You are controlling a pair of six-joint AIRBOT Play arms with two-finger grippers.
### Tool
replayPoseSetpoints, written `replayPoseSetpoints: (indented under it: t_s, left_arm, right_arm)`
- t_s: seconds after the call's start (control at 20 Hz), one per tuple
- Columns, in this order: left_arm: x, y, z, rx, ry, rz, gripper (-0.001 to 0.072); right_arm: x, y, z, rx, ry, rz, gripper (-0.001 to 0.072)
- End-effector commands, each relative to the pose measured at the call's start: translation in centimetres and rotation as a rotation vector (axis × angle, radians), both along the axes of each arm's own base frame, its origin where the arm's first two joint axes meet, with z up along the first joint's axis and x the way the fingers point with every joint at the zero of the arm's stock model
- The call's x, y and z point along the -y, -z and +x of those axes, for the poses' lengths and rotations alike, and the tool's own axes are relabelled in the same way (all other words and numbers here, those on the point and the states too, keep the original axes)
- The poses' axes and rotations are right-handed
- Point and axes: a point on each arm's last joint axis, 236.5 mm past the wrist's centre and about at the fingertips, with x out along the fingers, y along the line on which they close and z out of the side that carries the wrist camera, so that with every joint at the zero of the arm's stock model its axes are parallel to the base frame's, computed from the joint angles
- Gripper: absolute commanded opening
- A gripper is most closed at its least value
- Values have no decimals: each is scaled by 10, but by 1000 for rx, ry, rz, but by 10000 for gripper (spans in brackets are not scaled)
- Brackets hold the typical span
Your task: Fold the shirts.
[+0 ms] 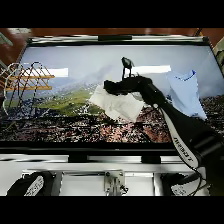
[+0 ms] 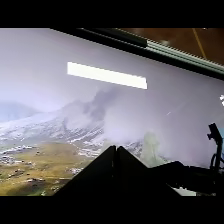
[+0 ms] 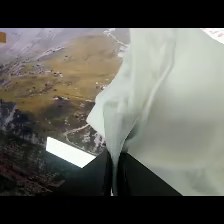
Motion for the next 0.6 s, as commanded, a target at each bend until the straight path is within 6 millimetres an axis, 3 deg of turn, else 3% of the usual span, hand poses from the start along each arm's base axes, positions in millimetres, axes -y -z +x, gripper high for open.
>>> replayPoseSetpoints:
  t_s: [0.0,0.05,0.2,0.3,0.4,0.55]
  left_arm:
    - [-8,6,-21,-37,-7,43,32]
    - [-8,10,-21,-48,-5,42,33]
    - [-9,23,-17,-80,-4,32,33]
    - [-10,31,-15,-100,-3,27,33]
    - [-10,37,-14,-110,2,35,33]
    - [-11,38,-12,-108,3,40,33]
  right_arm:
    - [-28,33,2,-53,61,62,378]
    - [-29,32,3,-51,66,70,562]
    - [-9,19,6,-51,52,53,567]
    - [29,10,5,-66,27,-24,567]
    - [88,5,-2,-98,2,-168,567]
    - [207,16,-32,-269,41,-457,566]
